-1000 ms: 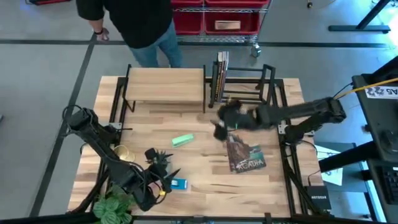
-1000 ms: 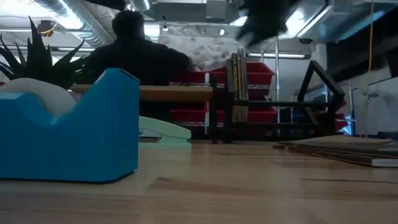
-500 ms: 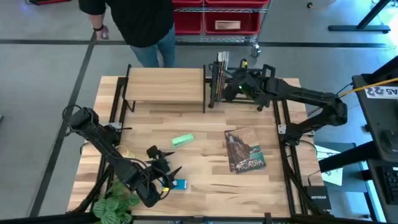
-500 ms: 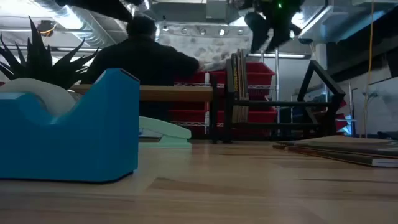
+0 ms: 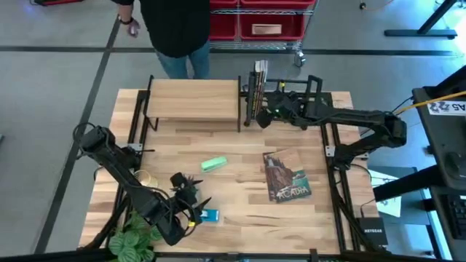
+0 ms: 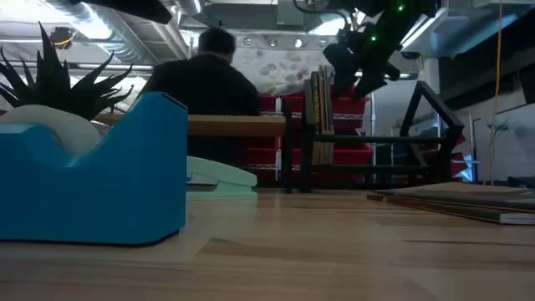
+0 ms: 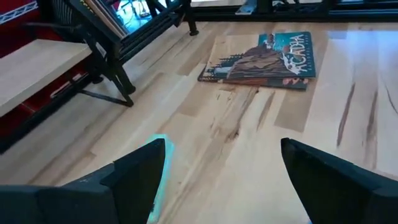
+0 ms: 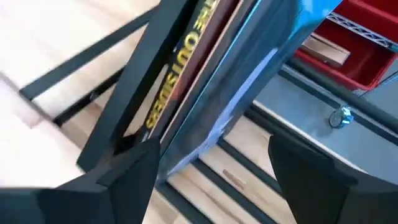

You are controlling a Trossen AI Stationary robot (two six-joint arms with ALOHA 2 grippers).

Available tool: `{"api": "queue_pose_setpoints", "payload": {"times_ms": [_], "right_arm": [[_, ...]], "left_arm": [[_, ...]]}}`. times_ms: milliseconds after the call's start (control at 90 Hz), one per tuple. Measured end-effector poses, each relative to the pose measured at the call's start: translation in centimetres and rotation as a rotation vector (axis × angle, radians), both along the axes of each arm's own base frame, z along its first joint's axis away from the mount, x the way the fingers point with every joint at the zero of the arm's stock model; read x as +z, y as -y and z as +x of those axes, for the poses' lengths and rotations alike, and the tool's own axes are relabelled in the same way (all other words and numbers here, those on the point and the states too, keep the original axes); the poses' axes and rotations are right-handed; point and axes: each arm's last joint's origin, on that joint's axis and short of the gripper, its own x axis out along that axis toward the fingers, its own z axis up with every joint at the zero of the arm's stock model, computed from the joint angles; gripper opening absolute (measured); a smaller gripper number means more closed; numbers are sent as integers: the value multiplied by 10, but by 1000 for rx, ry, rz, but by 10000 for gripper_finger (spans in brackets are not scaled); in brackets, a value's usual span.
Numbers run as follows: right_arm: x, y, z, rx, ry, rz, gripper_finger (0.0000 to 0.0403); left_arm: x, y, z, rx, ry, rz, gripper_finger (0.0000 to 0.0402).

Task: Stock shelves
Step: Remove the blue book from the bookshelf

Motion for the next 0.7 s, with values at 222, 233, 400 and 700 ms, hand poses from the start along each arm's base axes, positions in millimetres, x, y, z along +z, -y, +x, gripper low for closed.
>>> {"api": "queue_pose_setpoints", "payload": {"times_ms": [222, 233, 400, 700], "right_arm": [[2, 8, 1, -36, 46, -14, 280], [2, 9, 1, -39, 50, -15, 279], [0, 15, 4, -61, 73, -16, 249], [-1, 16, 4, -77, 59, -30, 221]], "left_arm": [[0, 0, 0, -2, -2, 2, 308], [0, 0, 0, -2, -2, 2, 308], [0, 0, 0, 0, 0, -1, 308], [0, 0, 0, 0, -1, -2, 308]]}}
